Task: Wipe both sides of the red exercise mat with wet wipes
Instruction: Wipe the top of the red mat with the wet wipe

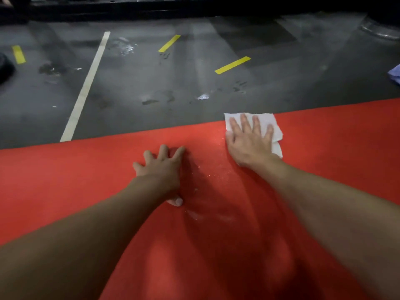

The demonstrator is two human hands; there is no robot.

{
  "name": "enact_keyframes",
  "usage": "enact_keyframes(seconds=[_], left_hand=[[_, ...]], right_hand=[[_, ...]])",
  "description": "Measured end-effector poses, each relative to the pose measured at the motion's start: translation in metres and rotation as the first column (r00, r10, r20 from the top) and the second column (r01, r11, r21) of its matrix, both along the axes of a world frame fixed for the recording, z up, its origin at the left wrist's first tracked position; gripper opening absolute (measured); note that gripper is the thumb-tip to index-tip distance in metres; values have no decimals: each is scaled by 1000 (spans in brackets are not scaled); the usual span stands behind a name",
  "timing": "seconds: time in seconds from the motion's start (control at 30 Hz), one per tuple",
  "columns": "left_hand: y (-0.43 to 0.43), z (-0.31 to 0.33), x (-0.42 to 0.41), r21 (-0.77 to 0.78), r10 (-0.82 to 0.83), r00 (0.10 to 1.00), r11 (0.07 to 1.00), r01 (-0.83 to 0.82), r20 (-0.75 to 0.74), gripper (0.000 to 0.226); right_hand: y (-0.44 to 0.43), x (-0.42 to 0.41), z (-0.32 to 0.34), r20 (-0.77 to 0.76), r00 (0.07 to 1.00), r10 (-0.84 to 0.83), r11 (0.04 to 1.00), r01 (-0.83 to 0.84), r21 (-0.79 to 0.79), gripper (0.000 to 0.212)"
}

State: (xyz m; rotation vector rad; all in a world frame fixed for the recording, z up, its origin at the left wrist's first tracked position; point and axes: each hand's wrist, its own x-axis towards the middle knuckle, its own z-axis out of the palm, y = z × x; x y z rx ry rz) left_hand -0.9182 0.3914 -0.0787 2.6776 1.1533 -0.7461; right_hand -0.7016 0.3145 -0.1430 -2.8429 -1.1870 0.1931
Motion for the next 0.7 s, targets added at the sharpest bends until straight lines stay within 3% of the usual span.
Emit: enact_keyframes(seconds=[0.07, 0.2, 0.27, 0.4, 0.47, 0.57, 0.63, 0.7], left_hand=[[-2, 1, 11, -21, 27, 999, 999, -28, -38, 147], [0, 3, 21, -59, 43, 998, 997, -46, -54, 150], [0, 1, 18, -60, 36, 998, 997, -39, -48, 151], [3, 1, 19, -87, 27, 999, 996, -31, -45, 152], [4, 1, 18, -100, 21, 999, 995, -24, -32, 151], [7, 3, 13, -109, 7, 1000, 994, -6, 3, 149], [8, 3, 9, -110, 0, 1000, 994, 3, 26, 148], [7, 2, 7, -113, -4, 999, 994, 8, 43, 148]], right_hand=[[19, -12, 0, 4, 1000, 15, 1000, -15, 5, 58], [21, -33, -2, 43, 910, 413, 910, -414, 28, 66], [14, -20, 0, 47, 871, 489, 871, -491, 34, 67], [29, -11, 3, 23, 993, 115, 993, -116, 12, 57], [34, -40, -2, 60, 965, 254, 967, -255, 14, 58], [15, -59, -3, 66, 844, 532, 845, -534, 28, 65], [15, -35, 1, 51, 866, 498, 865, -500, 47, 56], [19, -13, 4, 37, 958, 286, 958, -287, 23, 53]])
